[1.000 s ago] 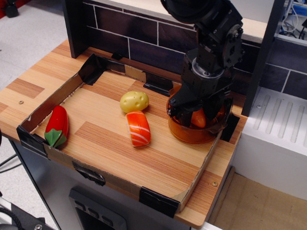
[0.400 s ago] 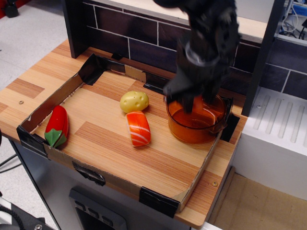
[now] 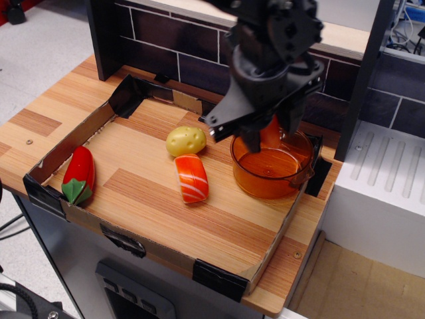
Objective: Take carrot out of pot
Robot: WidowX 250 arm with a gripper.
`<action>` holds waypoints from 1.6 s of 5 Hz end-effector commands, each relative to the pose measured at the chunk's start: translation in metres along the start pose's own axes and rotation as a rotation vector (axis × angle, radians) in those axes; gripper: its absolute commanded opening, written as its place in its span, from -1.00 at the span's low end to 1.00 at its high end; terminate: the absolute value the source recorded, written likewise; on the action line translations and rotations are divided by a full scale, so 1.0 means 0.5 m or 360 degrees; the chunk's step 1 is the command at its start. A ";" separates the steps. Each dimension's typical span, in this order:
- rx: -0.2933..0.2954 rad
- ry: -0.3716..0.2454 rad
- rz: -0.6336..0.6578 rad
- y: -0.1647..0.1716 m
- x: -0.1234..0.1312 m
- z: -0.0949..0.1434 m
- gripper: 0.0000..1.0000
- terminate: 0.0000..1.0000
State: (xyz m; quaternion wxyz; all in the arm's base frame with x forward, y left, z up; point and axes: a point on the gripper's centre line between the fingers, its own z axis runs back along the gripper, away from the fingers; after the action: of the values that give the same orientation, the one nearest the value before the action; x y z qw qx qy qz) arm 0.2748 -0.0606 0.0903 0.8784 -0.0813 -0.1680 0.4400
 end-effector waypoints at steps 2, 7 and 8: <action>0.0097 0.0132 -0.0203 0.085 -0.044 -0.016 -1.00 -1.00; 0.0239 0.0286 -0.0107 0.106 -0.066 -0.030 1.00 -1.00; 0.0174 0.0343 -0.0056 0.082 -0.047 0.025 1.00 -1.00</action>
State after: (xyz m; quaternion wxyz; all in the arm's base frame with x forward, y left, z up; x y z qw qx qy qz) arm 0.2197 -0.0618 0.0759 0.9008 -0.0652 -0.0340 0.4281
